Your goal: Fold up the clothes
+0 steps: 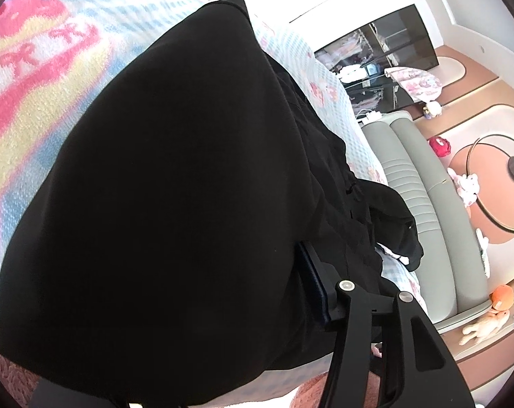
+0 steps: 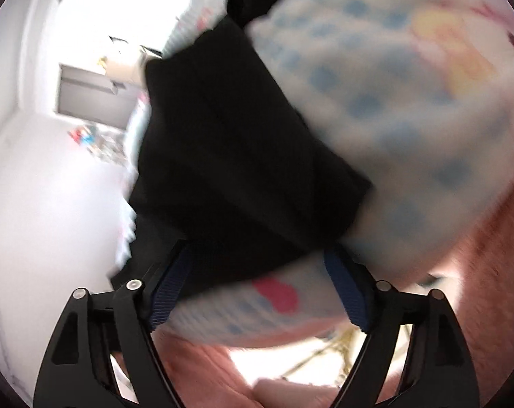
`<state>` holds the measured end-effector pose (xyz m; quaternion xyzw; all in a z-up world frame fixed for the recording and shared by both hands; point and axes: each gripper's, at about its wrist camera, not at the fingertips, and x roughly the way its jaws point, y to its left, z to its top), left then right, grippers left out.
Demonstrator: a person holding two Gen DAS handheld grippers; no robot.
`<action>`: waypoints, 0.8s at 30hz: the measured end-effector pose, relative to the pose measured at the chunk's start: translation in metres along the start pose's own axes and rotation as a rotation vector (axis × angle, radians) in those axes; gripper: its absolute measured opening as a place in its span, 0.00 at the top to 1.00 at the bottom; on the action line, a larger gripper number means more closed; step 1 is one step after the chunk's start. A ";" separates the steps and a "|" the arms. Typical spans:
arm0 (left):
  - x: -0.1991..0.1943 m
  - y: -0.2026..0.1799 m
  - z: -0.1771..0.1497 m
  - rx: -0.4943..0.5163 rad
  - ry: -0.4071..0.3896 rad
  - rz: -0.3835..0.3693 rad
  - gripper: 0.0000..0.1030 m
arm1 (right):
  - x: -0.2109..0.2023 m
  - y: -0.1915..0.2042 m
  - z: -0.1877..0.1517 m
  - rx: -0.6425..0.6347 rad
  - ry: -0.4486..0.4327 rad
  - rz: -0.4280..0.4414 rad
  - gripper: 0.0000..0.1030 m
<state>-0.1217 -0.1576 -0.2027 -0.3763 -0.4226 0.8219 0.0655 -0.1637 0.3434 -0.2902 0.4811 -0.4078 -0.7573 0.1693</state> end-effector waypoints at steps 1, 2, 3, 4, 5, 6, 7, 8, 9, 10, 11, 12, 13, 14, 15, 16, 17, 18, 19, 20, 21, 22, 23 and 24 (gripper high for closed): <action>0.000 0.000 -0.001 -0.004 -0.001 -0.004 0.47 | 0.001 0.002 0.005 0.001 -0.024 0.008 0.18; 0.001 0.001 0.000 -0.009 0.000 -0.008 0.47 | 0.002 0.004 0.010 0.001 -0.049 0.015 0.18; 0.003 0.002 0.000 -0.016 0.003 -0.013 0.45 | 0.013 0.007 0.011 -0.033 -0.045 0.012 0.14; 0.009 0.003 0.002 -0.028 0.016 -0.021 0.39 | 0.024 0.010 0.012 -0.068 -0.040 0.008 0.12; 0.015 0.004 0.005 -0.040 0.030 -0.030 0.38 | 0.035 0.014 0.014 -0.103 -0.036 0.005 0.13; 0.020 0.005 0.007 -0.048 0.041 -0.036 0.38 | 0.046 0.017 0.015 -0.137 -0.031 0.001 0.19; 0.022 0.002 0.009 -0.035 0.036 -0.028 0.43 | 0.052 0.019 0.014 -0.163 -0.021 -0.048 0.30; 0.019 -0.003 0.010 -0.011 0.020 -0.019 0.53 | 0.046 0.028 0.013 -0.190 -0.034 -0.059 0.36; 0.015 -0.011 0.009 0.018 -0.002 -0.011 0.58 | 0.041 0.037 0.011 -0.217 -0.046 -0.071 0.46; 0.011 -0.018 0.009 0.044 -0.022 -0.003 0.65 | 0.035 0.045 0.009 -0.245 -0.059 -0.082 0.59; 0.010 -0.024 0.011 0.056 -0.026 0.002 0.66 | 0.026 0.053 0.007 -0.276 -0.082 -0.078 0.64; 0.015 -0.029 0.016 0.066 -0.008 0.022 0.66 | 0.019 0.064 0.008 -0.312 -0.103 -0.075 0.68; 0.020 -0.034 0.021 0.077 0.012 0.041 0.65 | 0.019 0.070 0.011 -0.330 -0.112 -0.078 0.68; 0.027 -0.036 0.026 0.091 0.040 0.055 0.65 | 0.023 0.079 0.020 -0.352 -0.113 -0.082 0.67; 0.032 -0.038 0.032 0.100 0.062 0.067 0.65 | 0.030 0.083 0.028 -0.349 -0.099 -0.078 0.56; 0.034 -0.041 0.035 0.097 0.069 0.072 0.66 | 0.041 0.082 0.035 -0.335 -0.069 -0.074 0.50; 0.035 -0.044 0.037 0.095 0.074 0.076 0.69 | 0.052 0.081 0.043 -0.321 -0.039 -0.070 0.48; 0.030 -0.048 0.035 0.097 0.063 0.080 0.70 | 0.061 0.078 0.046 -0.312 -0.021 -0.115 0.60; 0.025 -0.053 0.032 0.101 0.053 0.086 0.71 | 0.056 0.078 0.042 -0.301 -0.026 -0.112 0.67; 0.020 -0.059 0.027 0.117 0.049 0.096 0.72 | 0.051 0.078 0.038 -0.289 -0.032 -0.108 0.70; 0.014 -0.064 0.023 0.134 0.045 0.104 0.72 | 0.046 0.078 0.034 -0.278 -0.037 -0.105 0.73; 0.005 -0.068 0.018 0.147 0.042 0.097 0.73 | 0.035 0.079 0.028 -0.265 -0.041 -0.083 0.76; -0.003 -0.069 0.016 0.149 0.042 0.084 0.73 | 0.024 0.079 0.022 -0.253 -0.044 -0.061 0.76; -0.012 -0.071 0.013 0.150 0.042 0.071 0.73 | 0.013 0.080 0.015 -0.243 -0.040 -0.049 0.78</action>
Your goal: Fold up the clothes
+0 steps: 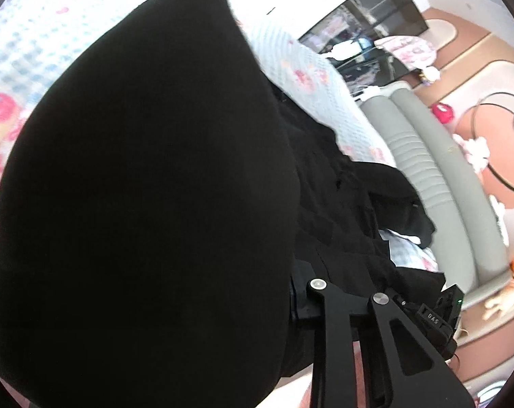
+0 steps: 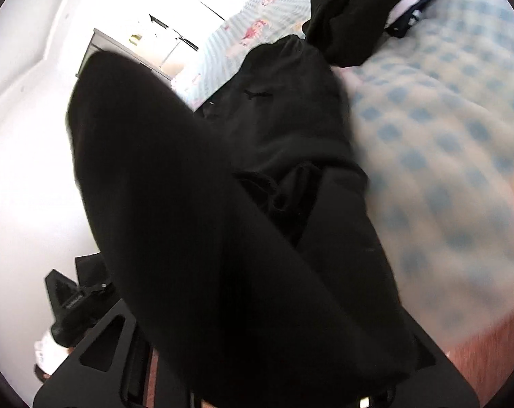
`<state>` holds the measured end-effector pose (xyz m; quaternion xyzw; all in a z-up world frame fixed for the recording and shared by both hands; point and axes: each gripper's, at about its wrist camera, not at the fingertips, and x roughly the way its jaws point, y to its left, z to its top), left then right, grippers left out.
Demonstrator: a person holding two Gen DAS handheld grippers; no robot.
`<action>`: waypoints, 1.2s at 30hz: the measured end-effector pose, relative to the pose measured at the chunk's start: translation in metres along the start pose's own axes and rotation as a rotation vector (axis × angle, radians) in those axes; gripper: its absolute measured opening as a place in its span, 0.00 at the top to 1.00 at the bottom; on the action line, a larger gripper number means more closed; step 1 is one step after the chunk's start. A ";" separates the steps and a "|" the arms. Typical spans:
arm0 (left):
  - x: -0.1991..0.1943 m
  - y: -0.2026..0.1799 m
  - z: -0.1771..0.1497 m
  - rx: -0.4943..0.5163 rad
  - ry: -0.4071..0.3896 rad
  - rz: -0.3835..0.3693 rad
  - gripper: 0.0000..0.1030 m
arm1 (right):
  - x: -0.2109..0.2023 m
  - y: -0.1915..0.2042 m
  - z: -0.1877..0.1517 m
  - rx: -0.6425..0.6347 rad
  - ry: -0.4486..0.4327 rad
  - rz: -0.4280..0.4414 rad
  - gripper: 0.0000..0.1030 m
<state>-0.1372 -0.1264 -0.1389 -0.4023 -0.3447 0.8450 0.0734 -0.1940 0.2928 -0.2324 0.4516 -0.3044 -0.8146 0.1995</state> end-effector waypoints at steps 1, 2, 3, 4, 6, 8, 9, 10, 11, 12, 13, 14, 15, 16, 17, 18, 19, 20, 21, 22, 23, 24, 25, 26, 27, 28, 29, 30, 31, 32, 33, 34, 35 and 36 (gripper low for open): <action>-0.009 -0.002 -0.004 -0.001 0.000 -0.012 0.73 | -0.010 0.002 -0.005 0.007 0.005 0.015 0.79; -0.018 -0.005 -0.009 -0.003 0.000 -0.024 0.73 | -0.020 0.005 -0.009 0.015 0.010 0.030 0.79; -0.027 -0.006 -0.014 -0.006 0.005 -0.033 0.73 | -0.032 0.011 -0.014 0.006 0.009 0.037 0.79; -0.034 -0.004 -0.022 -0.007 0.029 -0.040 0.73 | -0.042 0.017 -0.019 -0.014 0.008 0.035 0.79; -0.050 -0.001 -0.038 -0.009 0.079 -0.054 0.73 | -0.063 0.025 -0.032 -0.039 0.017 0.031 0.79; -0.065 0.002 -0.053 -0.009 0.130 -0.067 0.72 | -0.078 0.023 -0.047 -0.038 0.061 0.029 0.79; -0.067 0.008 -0.057 -0.001 0.165 -0.070 0.72 | -0.084 0.019 -0.055 -0.032 0.095 0.028 0.78; -0.067 0.014 -0.061 -0.009 0.194 -0.058 0.72 | -0.089 0.014 -0.062 -0.026 0.129 0.026 0.77; -0.065 0.020 -0.062 -0.033 0.220 -0.052 0.72 | -0.085 0.008 -0.068 -0.004 0.190 0.021 0.77; -0.062 0.023 -0.062 -0.055 0.244 -0.055 0.72 | -0.079 0.003 -0.071 0.020 0.227 0.007 0.76; -0.058 0.023 -0.060 -0.064 0.271 -0.051 0.72 | -0.073 -0.002 -0.075 0.044 0.263 -0.007 0.76; -0.054 0.022 -0.057 -0.068 0.295 -0.048 0.68 | -0.070 0.000 -0.072 0.032 0.279 -0.023 0.75; -0.053 0.018 -0.051 -0.046 0.304 -0.050 0.67 | -0.067 0.002 -0.069 0.019 0.294 -0.039 0.74; -0.052 0.014 -0.045 -0.023 0.312 -0.052 0.67 | -0.073 0.000 -0.062 0.019 0.284 -0.014 0.74; -0.051 0.010 -0.039 -0.001 0.321 -0.055 0.66 | -0.079 -0.001 -0.054 0.019 0.272 0.012 0.73; -0.051 0.006 -0.032 0.019 0.330 -0.059 0.65 | -0.080 -0.002 -0.045 0.031 0.265 0.046 0.72; -0.051 0.001 -0.021 0.023 0.338 -0.081 0.63 | -0.081 -0.002 -0.036 0.042 0.257 0.080 0.72; -0.050 -0.002 -0.011 0.019 0.347 -0.106 0.55 | -0.081 -0.003 -0.027 0.054 0.250 0.113 0.72; -0.046 -0.004 0.002 0.015 0.362 -0.138 0.51 | -0.078 -0.001 -0.013 0.052 0.245 0.128 0.72; -0.039 -0.007 0.021 0.015 0.377 -0.172 0.49 | -0.073 0.004 0.003 0.032 0.235 0.144 0.72; -0.031 -0.009 0.039 0.010 0.387 -0.185 0.46 | -0.065 0.013 0.024 0.004 0.213 0.147 0.72; -0.017 -0.011 0.064 -0.008 0.403 -0.205 0.43 | -0.056 0.021 0.046 -0.025 0.191 0.151 0.72; -0.005 -0.012 0.085 -0.024 0.405 -0.224 0.35 | -0.048 0.030 0.068 -0.053 0.169 0.154 0.66; 0.005 -0.012 0.105 -0.044 0.391 -0.227 0.31 | -0.030 0.038 0.095 -0.053 0.156 0.159 0.61; 0.014 -0.011 0.125 -0.070 0.374 -0.226 0.31 | -0.016 0.044 0.116 -0.054 0.125 0.131 0.53; 0.019 -0.007 0.145 -0.123 0.339 -0.200 0.31 | -0.003 0.049 0.136 -0.056 0.093 0.103 0.52; 0.018 -0.003 0.156 -0.159 0.315 -0.184 0.30 | 0.002 0.053 0.149 -0.050 0.071 0.080 0.52; 0.011 -0.001 0.163 -0.156 0.284 -0.186 0.29 | 0.008 0.056 0.161 -0.045 0.050 0.058 0.52; 0.005 0.000 0.169 -0.148 0.253 -0.184 0.24 | 0.022 0.075 0.164 -0.026 0.031 0.083 0.49; -0.001 0.001 0.168 -0.109 0.221 -0.159 0.21 | 0.018 0.076 0.166 -0.026 0.011 0.115 0.43; -0.008 0.002 0.166 -0.066 0.186 -0.127 0.21 | 0.010 0.076 0.165 -0.049 -0.023 0.127 0.29; -0.012 0.005 0.159 0.000 0.141 -0.049 0.21 | 0.002 0.076 0.164 -0.072 -0.057 0.139 0.18; -0.011 0.009 0.151 0.053 0.104 0.019 0.21 | -0.003 0.075 0.160 -0.112 -0.090 0.098 0.15; -0.009 0.013 0.142 0.105 0.067 0.088 0.21 | -0.001 0.071 0.155 -0.147 -0.095 0.051 0.15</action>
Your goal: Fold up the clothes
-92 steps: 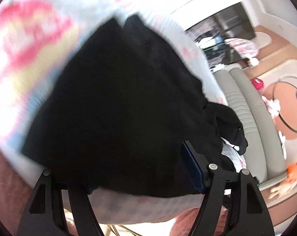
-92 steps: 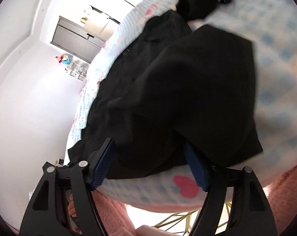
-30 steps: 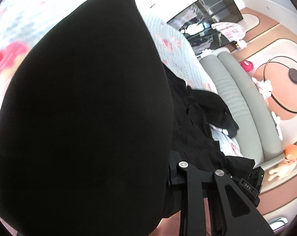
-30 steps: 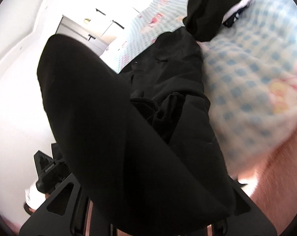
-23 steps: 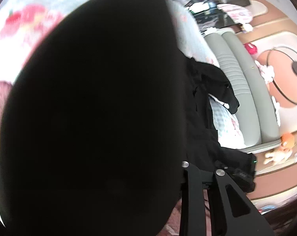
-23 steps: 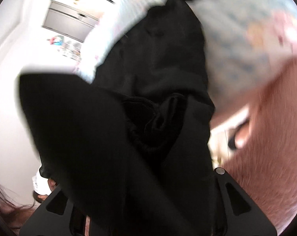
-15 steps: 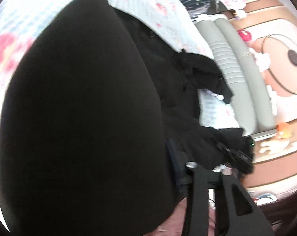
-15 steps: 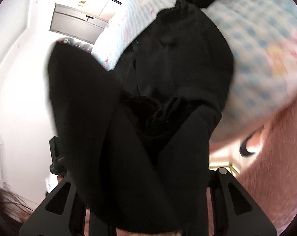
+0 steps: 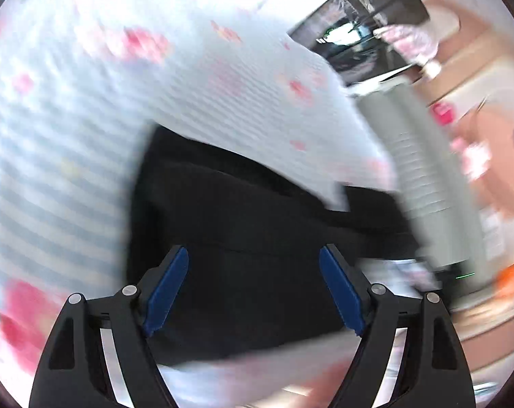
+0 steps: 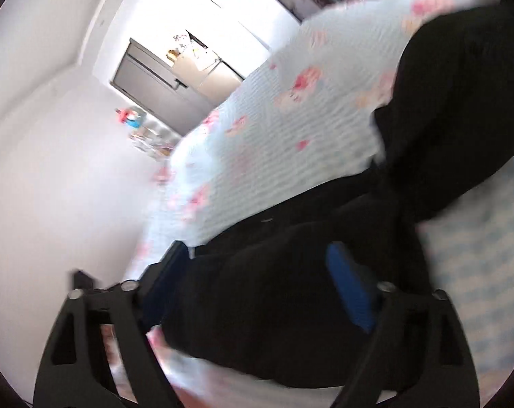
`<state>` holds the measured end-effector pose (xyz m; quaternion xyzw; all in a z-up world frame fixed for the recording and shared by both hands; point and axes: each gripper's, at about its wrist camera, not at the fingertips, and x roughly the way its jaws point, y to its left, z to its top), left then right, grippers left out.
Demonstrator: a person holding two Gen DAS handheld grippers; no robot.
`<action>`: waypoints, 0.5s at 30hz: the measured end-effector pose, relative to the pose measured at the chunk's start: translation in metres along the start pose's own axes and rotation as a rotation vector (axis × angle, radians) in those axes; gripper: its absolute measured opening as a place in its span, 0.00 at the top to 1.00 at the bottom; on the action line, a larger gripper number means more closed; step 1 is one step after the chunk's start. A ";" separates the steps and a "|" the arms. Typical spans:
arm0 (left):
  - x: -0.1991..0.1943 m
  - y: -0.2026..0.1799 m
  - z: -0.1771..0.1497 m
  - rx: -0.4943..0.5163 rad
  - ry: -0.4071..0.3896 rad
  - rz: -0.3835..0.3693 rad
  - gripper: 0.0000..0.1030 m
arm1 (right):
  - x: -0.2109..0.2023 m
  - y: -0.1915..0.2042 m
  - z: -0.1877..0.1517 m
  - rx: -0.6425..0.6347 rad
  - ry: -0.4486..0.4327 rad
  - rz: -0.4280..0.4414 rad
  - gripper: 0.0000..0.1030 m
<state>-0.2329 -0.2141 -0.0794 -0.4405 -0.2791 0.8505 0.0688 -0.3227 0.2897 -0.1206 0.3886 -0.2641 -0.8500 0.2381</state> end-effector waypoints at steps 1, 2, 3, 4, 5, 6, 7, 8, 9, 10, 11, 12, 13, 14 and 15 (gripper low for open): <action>0.004 0.003 -0.009 0.044 -0.030 0.065 0.21 | 0.001 -0.003 -0.006 -0.038 0.000 -0.046 0.15; 0.014 0.008 -0.017 0.064 -0.026 0.087 0.21 | -0.004 -0.024 -0.009 -0.058 0.024 -0.094 0.15; 0.025 0.012 -0.026 0.082 -0.019 0.105 0.21 | 0.009 -0.032 -0.013 -0.054 0.051 -0.130 0.15; 0.036 0.017 -0.032 0.092 0.002 0.095 0.21 | 0.021 -0.040 -0.016 -0.049 0.078 -0.166 0.15; 0.044 0.018 -0.036 0.106 0.008 0.075 0.21 | 0.034 -0.048 -0.019 -0.044 0.105 -0.201 0.15; 0.052 0.017 -0.041 0.122 0.015 0.058 0.21 | 0.037 -0.068 -0.020 -0.041 0.127 -0.195 0.14; 0.066 0.010 -0.045 0.153 0.026 0.064 0.22 | 0.039 -0.088 -0.020 -0.038 0.150 -0.188 0.14; 0.079 0.004 -0.048 0.181 0.034 0.072 0.26 | 0.052 -0.113 -0.002 -0.034 0.165 -0.159 0.14; 0.086 0.004 -0.046 0.196 0.032 0.088 0.33 | 0.068 -0.124 -0.001 -0.016 0.190 -0.147 0.19; 0.091 0.001 -0.042 0.191 0.033 0.088 0.57 | 0.085 -0.119 -0.001 0.025 0.211 -0.145 0.33; 0.095 -0.003 -0.037 0.191 0.030 0.090 0.76 | 0.102 -0.114 0.000 0.067 0.233 -0.142 0.42; 0.090 -0.012 -0.030 0.214 0.005 0.097 0.82 | 0.091 -0.105 0.002 0.067 0.210 -0.110 0.56; 0.085 -0.021 -0.024 0.237 -0.021 0.105 0.92 | 0.083 -0.091 0.005 0.009 0.148 -0.126 0.66; 0.079 -0.029 -0.017 0.259 -0.046 0.111 0.93 | 0.074 -0.077 0.008 -0.049 0.086 -0.142 0.76; 0.075 -0.037 -0.009 0.277 -0.073 0.104 0.93 | 0.065 -0.063 0.011 -0.107 0.023 -0.158 0.84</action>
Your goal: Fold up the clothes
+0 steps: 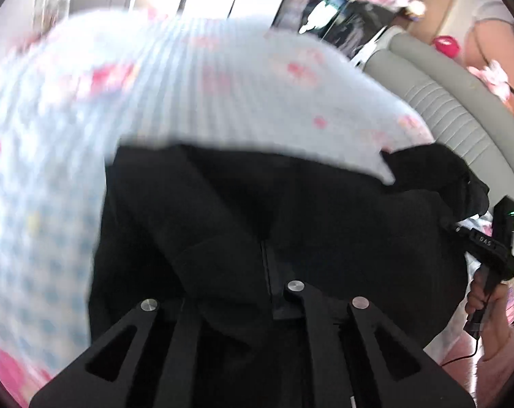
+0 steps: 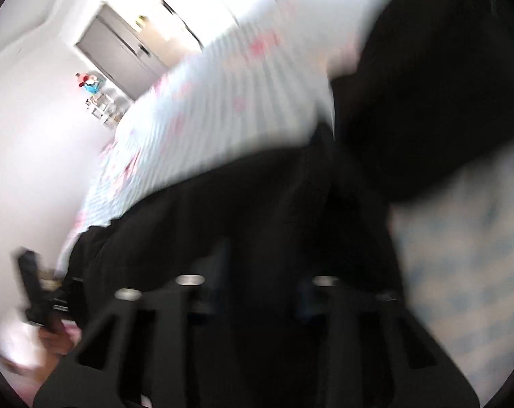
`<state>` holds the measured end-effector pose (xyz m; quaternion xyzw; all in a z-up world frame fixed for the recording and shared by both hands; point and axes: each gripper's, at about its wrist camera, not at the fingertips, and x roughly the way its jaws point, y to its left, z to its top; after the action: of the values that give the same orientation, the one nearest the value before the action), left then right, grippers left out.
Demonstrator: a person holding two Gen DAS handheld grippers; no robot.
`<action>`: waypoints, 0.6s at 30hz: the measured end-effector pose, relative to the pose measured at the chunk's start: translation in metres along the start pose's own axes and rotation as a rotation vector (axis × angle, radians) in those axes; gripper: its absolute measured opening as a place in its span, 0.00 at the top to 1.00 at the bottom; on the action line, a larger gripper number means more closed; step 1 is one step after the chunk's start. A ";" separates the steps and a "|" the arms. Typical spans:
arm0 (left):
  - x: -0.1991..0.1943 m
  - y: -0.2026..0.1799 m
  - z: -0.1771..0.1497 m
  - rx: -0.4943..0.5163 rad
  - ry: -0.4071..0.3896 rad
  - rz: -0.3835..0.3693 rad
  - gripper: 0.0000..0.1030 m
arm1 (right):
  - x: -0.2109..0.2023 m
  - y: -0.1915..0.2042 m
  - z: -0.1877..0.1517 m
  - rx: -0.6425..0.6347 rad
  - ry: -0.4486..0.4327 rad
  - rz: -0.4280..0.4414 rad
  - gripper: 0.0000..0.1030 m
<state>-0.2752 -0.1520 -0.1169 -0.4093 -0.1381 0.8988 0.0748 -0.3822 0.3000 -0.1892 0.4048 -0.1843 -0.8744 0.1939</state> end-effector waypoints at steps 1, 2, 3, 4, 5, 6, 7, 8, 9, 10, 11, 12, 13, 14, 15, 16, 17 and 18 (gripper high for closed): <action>-0.005 -0.005 0.011 0.008 -0.038 -0.015 0.94 | -0.011 0.012 0.004 -0.053 -0.066 -0.020 0.87; -0.009 -0.009 0.022 0.016 -0.074 -0.028 0.94 | -0.017 0.021 0.012 -0.084 -0.102 0.006 0.87; -0.011 -0.012 0.034 0.016 -0.099 -0.030 0.94 | -0.018 0.027 0.020 -0.106 -0.122 0.018 0.88; -0.008 -0.012 0.048 0.002 -0.123 -0.025 0.94 | -0.016 0.029 0.025 -0.115 -0.135 0.010 0.88; -0.005 -0.010 0.055 -0.011 -0.135 -0.021 0.93 | -0.014 0.030 0.031 -0.124 -0.148 0.002 0.89; -0.001 -0.008 0.061 -0.025 -0.145 -0.015 0.93 | -0.013 0.032 0.037 -0.133 -0.161 -0.006 0.89; 0.004 -0.002 0.062 -0.041 -0.153 -0.002 0.93 | -0.010 0.030 0.040 -0.124 -0.175 -0.014 0.89; 0.009 0.005 0.062 -0.059 -0.158 0.011 0.93 | -0.008 0.028 0.043 -0.115 -0.190 -0.023 0.89; 0.020 0.014 0.055 -0.084 -0.143 0.018 0.93 | 0.000 0.020 0.040 -0.100 -0.207 -0.038 0.89; 0.032 0.024 0.048 -0.110 -0.129 0.025 0.86 | 0.022 0.018 0.043 -0.091 -0.220 -0.075 0.89; 0.044 0.034 0.040 -0.137 -0.108 0.035 0.75 | 0.025 0.015 0.043 -0.095 -0.229 -0.107 0.89; 0.065 0.048 0.031 -0.176 -0.050 0.053 0.67 | 0.033 0.012 0.041 -0.104 -0.205 -0.142 0.88; 0.082 0.058 0.026 -0.221 -0.012 0.042 0.52 | 0.040 0.008 0.040 -0.113 -0.180 -0.178 0.82; 0.097 0.067 0.021 -0.265 0.021 0.028 0.48 | 0.060 0.000 0.034 -0.100 -0.135 -0.193 0.80; 0.101 0.074 0.019 -0.302 0.024 -0.005 0.47 | 0.080 -0.008 0.028 -0.088 -0.090 -0.208 0.78; 0.102 0.082 0.020 -0.348 0.029 -0.037 0.47 | 0.099 -0.016 0.022 -0.076 -0.045 -0.222 0.76; 0.099 0.085 0.022 -0.373 0.040 -0.049 0.47 | 0.099 -0.012 0.024 -0.084 -0.043 -0.240 0.75; 0.091 0.087 0.024 -0.380 0.041 -0.029 0.48 | 0.099 -0.009 0.027 -0.092 -0.041 -0.258 0.74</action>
<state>-0.3547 -0.2163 -0.1934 -0.4324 -0.3097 0.8468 0.0117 -0.4641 0.2639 -0.2401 0.3980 -0.0944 -0.9076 0.0945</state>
